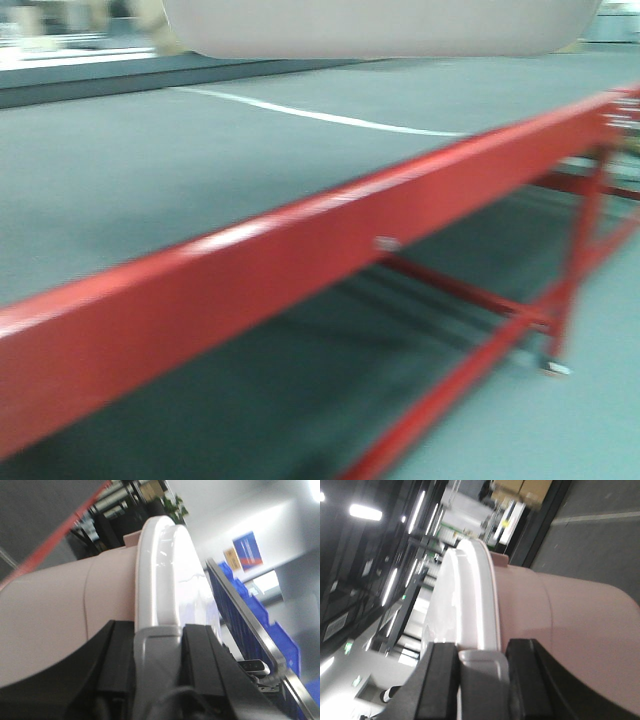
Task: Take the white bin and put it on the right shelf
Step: 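Carry the held bin past the red table toward the steel shelves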
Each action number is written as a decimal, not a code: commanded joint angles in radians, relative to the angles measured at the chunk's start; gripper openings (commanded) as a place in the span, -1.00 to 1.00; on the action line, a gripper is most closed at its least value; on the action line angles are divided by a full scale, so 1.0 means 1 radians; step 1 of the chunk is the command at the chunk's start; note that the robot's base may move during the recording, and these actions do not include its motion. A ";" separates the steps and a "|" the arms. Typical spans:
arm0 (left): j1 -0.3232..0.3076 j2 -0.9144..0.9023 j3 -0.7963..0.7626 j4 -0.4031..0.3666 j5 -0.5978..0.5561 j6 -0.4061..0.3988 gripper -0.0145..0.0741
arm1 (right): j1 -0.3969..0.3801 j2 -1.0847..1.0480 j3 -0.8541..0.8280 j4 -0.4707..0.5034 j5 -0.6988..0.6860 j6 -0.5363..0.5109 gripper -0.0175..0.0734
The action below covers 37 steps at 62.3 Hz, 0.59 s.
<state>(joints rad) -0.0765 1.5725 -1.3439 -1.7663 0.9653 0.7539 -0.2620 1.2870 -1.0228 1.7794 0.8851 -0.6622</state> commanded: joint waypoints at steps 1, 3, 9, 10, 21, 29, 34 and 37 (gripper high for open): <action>-0.055 -0.047 -0.036 -0.147 0.361 0.010 -0.94 | 0.032 -0.028 -0.038 0.104 0.167 0.008 -0.48; -0.055 -0.047 -0.036 -0.147 0.361 0.010 -0.94 | 0.032 -0.028 -0.038 0.104 0.167 0.008 -0.48; -0.055 -0.047 -0.036 -0.147 0.361 0.010 -0.94 | 0.032 -0.028 -0.038 0.104 0.167 0.008 -0.48; -0.055 -0.047 -0.036 -0.147 0.361 0.010 -0.94 | 0.032 -0.028 -0.038 0.104 0.167 0.008 -0.48; -0.055 -0.047 -0.036 -0.147 0.361 0.010 -0.94 | 0.032 -0.028 -0.038 0.104 0.167 0.008 -0.48; -0.055 -0.047 -0.036 -0.147 0.361 0.010 -0.94 | 0.032 -0.028 -0.038 0.104 0.167 0.008 -0.48; -0.055 -0.047 -0.036 -0.147 0.361 0.010 -0.94 | 0.032 -0.028 -0.038 0.104 0.167 0.008 -0.48; -0.055 -0.047 -0.036 -0.147 0.361 0.010 -0.94 | 0.032 -0.028 -0.038 0.104 0.167 0.008 -0.48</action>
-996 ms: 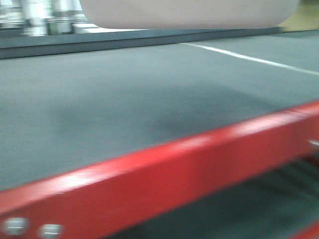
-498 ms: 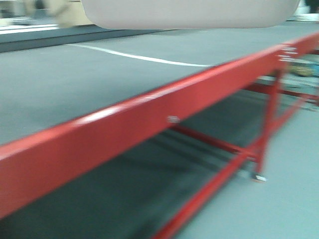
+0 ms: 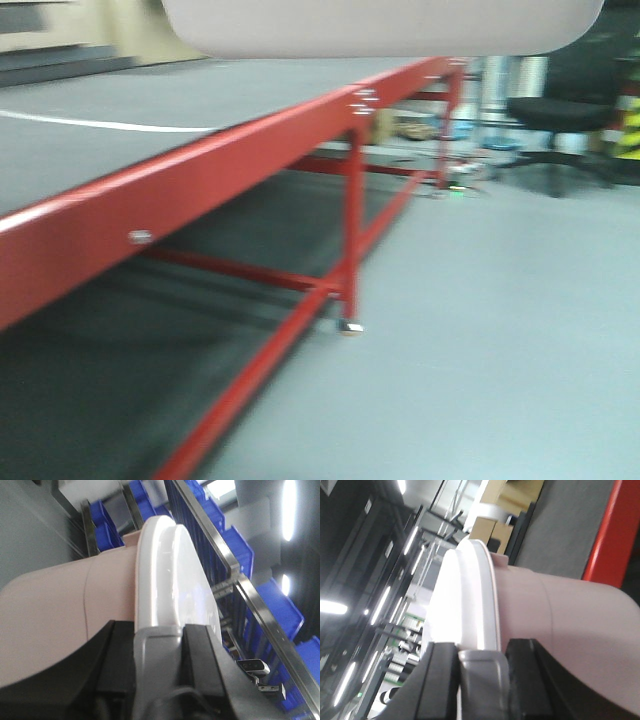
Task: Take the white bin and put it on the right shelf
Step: 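Carry the held bin past the red table toward the steel shelves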
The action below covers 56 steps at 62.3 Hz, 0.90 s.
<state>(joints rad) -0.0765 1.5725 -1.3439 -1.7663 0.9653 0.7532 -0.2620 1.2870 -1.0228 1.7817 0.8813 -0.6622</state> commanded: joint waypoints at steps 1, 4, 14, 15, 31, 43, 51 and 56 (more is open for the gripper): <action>-0.055 -0.047 -0.036 -0.147 0.361 0.011 -0.94 | 0.032 -0.028 -0.038 0.102 0.171 0.008 -0.48; -0.055 -0.047 -0.036 -0.147 0.361 0.011 -0.94 | 0.032 -0.028 -0.038 0.102 0.171 0.008 -0.48; -0.055 -0.047 -0.036 -0.147 0.361 0.011 -0.94 | 0.032 -0.028 -0.038 0.102 0.171 0.008 -0.48; -0.055 -0.047 -0.036 -0.147 0.361 0.011 -0.94 | 0.032 -0.028 -0.038 0.102 0.171 0.008 -0.48; -0.055 -0.047 -0.036 -0.147 0.361 0.011 -0.94 | 0.032 -0.028 -0.038 0.102 0.171 0.008 -0.48; -0.055 -0.047 -0.036 -0.147 0.361 0.011 -0.94 | 0.032 -0.028 -0.038 0.102 0.171 0.008 -0.48; -0.055 -0.047 -0.036 -0.145 0.361 0.011 -0.94 | 0.032 -0.028 -0.038 0.102 0.171 0.008 -0.48; -0.055 -0.047 -0.036 -0.145 0.361 0.011 -0.94 | 0.032 -0.028 -0.038 0.102 0.171 0.008 -0.48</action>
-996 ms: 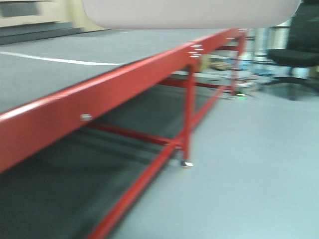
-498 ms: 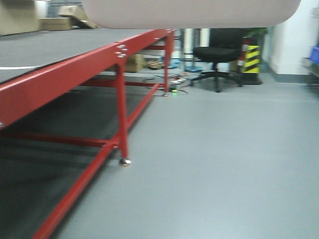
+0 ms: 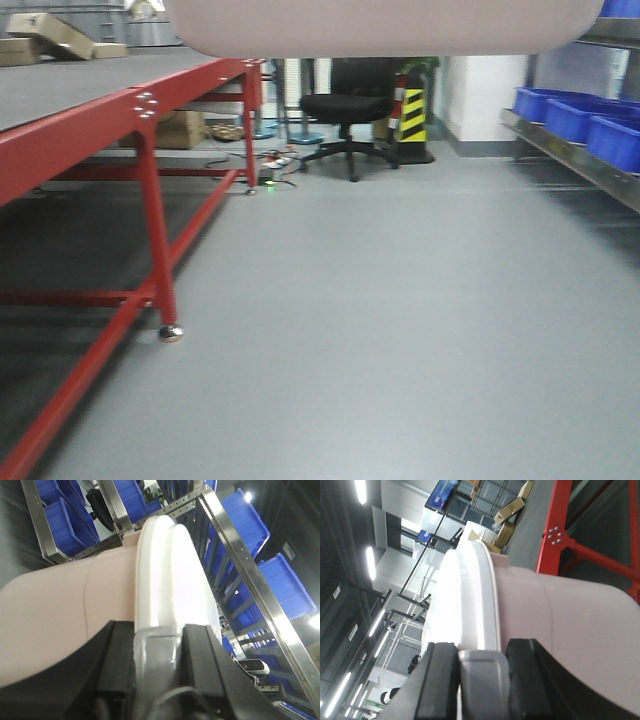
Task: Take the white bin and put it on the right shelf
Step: 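Carry the held bin past the red table toward the steel shelves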
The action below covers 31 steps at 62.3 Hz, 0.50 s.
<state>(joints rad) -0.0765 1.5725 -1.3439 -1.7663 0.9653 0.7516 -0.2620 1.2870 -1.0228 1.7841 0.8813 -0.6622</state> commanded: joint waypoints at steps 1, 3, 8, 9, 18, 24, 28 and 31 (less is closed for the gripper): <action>-0.055 -0.047 -0.036 -0.145 0.361 0.013 -0.94 | 0.032 -0.028 -0.038 0.099 0.171 0.008 -0.48; -0.055 -0.047 -0.036 -0.145 0.361 0.013 -0.94 | 0.032 -0.028 -0.038 0.099 0.171 0.008 -0.48; -0.055 -0.047 -0.036 -0.145 0.361 0.013 -0.94 | 0.032 -0.028 -0.038 0.099 0.171 0.008 -0.48; -0.055 -0.047 -0.036 -0.145 0.361 0.013 -0.94 | 0.032 -0.028 -0.038 0.099 0.171 0.008 -0.48; -0.055 -0.047 -0.036 -0.145 0.361 0.013 -0.94 | 0.032 -0.028 -0.038 0.099 0.171 0.008 -0.48; -0.055 -0.047 -0.036 -0.145 0.361 0.013 -0.94 | 0.032 -0.028 -0.038 0.099 0.171 0.008 -0.48; -0.055 -0.047 -0.036 -0.145 0.361 0.013 -0.94 | 0.032 -0.028 -0.038 0.099 0.171 0.008 -0.48; -0.055 -0.047 -0.036 -0.145 0.361 0.013 -0.94 | 0.032 -0.028 -0.038 0.099 0.171 0.008 -0.48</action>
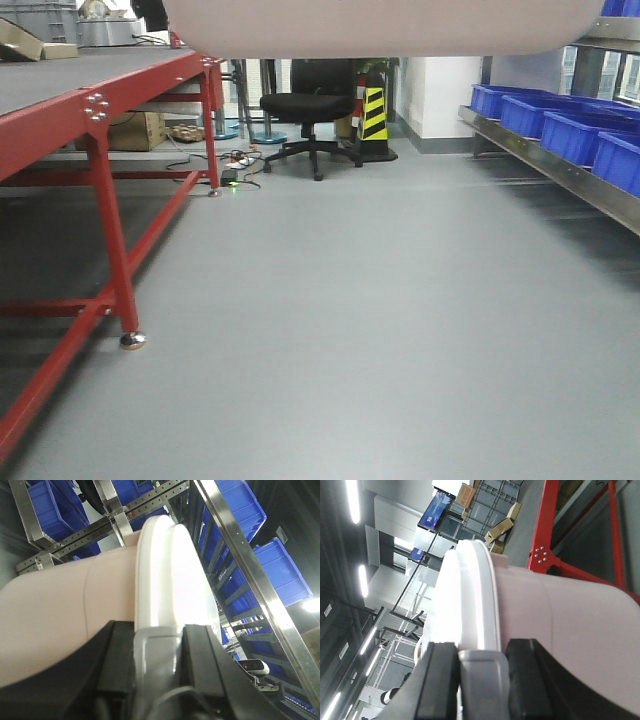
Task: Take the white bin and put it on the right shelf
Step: 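Carry the held bin past the red table toward the steel shelves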
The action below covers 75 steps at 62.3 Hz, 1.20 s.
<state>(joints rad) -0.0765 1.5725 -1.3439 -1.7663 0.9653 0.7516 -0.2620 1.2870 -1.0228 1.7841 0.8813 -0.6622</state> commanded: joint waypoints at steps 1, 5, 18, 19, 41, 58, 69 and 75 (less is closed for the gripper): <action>-0.055 -0.047 -0.036 -0.145 0.361 0.013 -0.94 | 0.032 -0.028 -0.038 0.099 0.171 0.008 -0.48; -0.055 -0.047 -0.036 -0.145 0.361 0.013 -0.94 | 0.032 -0.028 -0.038 0.099 0.171 0.008 -0.48; -0.055 -0.047 -0.036 -0.145 0.361 0.013 -0.94 | 0.032 -0.028 -0.038 0.099 0.171 0.008 -0.48; -0.055 -0.047 -0.036 -0.145 0.361 0.013 -0.94 | 0.032 -0.028 -0.038 0.099 0.171 0.008 -0.48; -0.055 -0.047 -0.036 -0.145 0.361 0.013 -0.94 | 0.032 -0.028 -0.038 0.099 0.171 0.008 -0.48; -0.055 -0.047 -0.036 -0.145 0.361 0.013 -0.94 | 0.032 -0.028 -0.038 0.099 0.171 0.008 -0.48; -0.055 -0.047 -0.036 -0.143 0.361 0.013 -0.94 | 0.032 -0.028 -0.038 0.099 0.170 0.008 -0.48; -0.055 -0.047 -0.036 -0.141 0.360 0.013 -0.94 | 0.032 -0.028 -0.038 0.099 0.169 0.008 -0.48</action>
<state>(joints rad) -0.0765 1.5725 -1.3439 -1.7663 0.9653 0.7509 -0.2620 1.2870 -1.0228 1.7841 0.8813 -0.6622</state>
